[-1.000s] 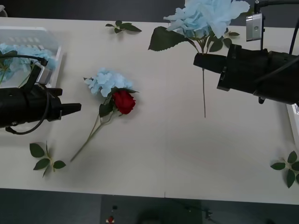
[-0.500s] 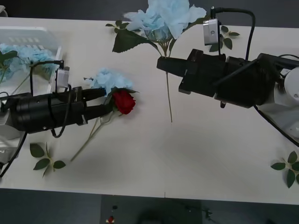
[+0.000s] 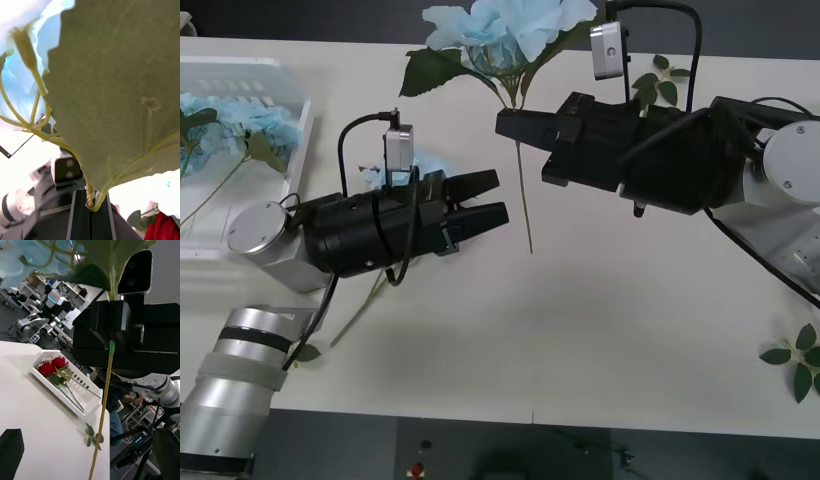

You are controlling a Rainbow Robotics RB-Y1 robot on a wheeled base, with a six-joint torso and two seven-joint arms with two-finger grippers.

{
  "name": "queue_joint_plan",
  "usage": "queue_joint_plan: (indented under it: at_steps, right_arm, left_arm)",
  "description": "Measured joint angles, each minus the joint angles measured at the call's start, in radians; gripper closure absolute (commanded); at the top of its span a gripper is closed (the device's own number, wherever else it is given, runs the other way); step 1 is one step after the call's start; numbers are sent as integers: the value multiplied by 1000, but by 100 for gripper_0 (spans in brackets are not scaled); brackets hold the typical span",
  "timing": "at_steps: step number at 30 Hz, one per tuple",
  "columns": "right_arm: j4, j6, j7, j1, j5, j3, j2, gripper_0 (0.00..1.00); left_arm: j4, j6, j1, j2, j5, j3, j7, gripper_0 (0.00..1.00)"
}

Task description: Put the red flowers into the right box and the blue flowers into the left box

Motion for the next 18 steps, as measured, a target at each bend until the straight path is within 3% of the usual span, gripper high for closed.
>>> queue_joint_plan:
  at_steps: [11, 12, 13, 16, 18]
  right_arm:
    - [0, 0, -23, 0, -1, 0, 7, 100]
    - [0, 0, -23, 0, -1, 0, 7, 100]
    - [0, 0, -23, 0, -1, 0, 7, 100]
    - [0, 0, -23, 0, -1, 0, 7, 100]
    - [0, 0, -23, 0, -1, 0, 7, 100]
  left_arm:
    - [0, -56, 0, -28, 0, -64, 0, 0]
    - [0, -61, 0, -31, 0, -67, 0, 17]
    - [0, -66, 0, -34, 0, -70, 0, 40]
    - [0, -85, 0, -43, 0, -75, 0, 66]
    - [0, -96, -1, -44, -1, -76, 0, 71]
